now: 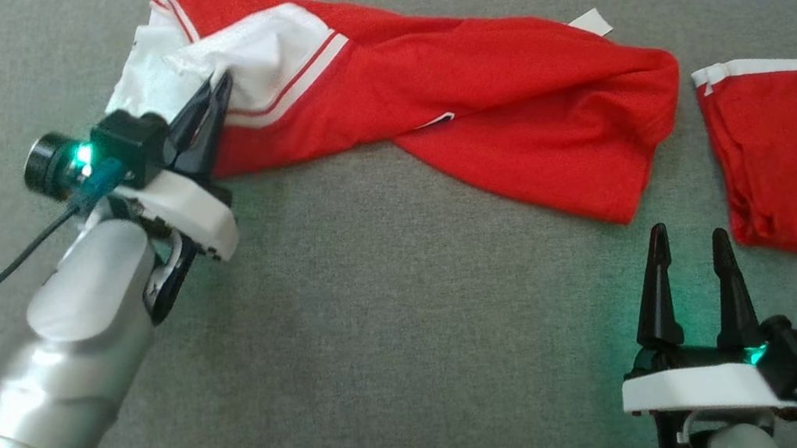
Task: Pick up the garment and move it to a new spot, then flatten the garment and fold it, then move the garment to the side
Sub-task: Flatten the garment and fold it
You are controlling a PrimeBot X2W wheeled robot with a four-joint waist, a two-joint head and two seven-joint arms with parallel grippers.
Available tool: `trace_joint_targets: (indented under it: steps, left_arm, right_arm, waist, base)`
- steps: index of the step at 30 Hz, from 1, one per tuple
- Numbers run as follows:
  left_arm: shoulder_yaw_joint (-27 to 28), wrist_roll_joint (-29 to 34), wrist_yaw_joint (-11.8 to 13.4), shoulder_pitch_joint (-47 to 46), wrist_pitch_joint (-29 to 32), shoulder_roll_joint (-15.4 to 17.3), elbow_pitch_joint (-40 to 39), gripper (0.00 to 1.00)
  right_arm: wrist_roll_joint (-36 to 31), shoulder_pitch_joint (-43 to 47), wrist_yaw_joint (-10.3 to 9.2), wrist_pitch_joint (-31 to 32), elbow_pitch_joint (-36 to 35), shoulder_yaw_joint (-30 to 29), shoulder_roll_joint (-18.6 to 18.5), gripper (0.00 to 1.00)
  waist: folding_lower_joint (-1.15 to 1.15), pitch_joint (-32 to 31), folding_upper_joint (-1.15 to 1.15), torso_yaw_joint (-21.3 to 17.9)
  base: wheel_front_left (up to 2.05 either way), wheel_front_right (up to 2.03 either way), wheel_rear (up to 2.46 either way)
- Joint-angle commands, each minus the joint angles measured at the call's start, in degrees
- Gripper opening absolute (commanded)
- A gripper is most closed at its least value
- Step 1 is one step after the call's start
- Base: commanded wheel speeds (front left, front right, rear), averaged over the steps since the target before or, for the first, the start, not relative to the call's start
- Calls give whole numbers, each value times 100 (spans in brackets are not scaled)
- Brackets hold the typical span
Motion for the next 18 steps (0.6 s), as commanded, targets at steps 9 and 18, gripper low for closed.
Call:
trace_joint_targets:
  steps: [9, 18]
  left_arm:
    - [-75, 171, -210, -715, -90, 574, -1627, 0]
    - [-474, 240, -323, -2273, 1005, 1488, -1879, 0]
  right_arm:
    - [177, -127, -5, -62, -76, 183, -15, 100]
    - [504, -320, -5, -62, -106, 524, -15, 100]
  waist:
    - [0, -229, 0, -139]
    - [0, 118, 0, -701]
  base:
    - [0, 0, 0]
    - [0, 0, 0]
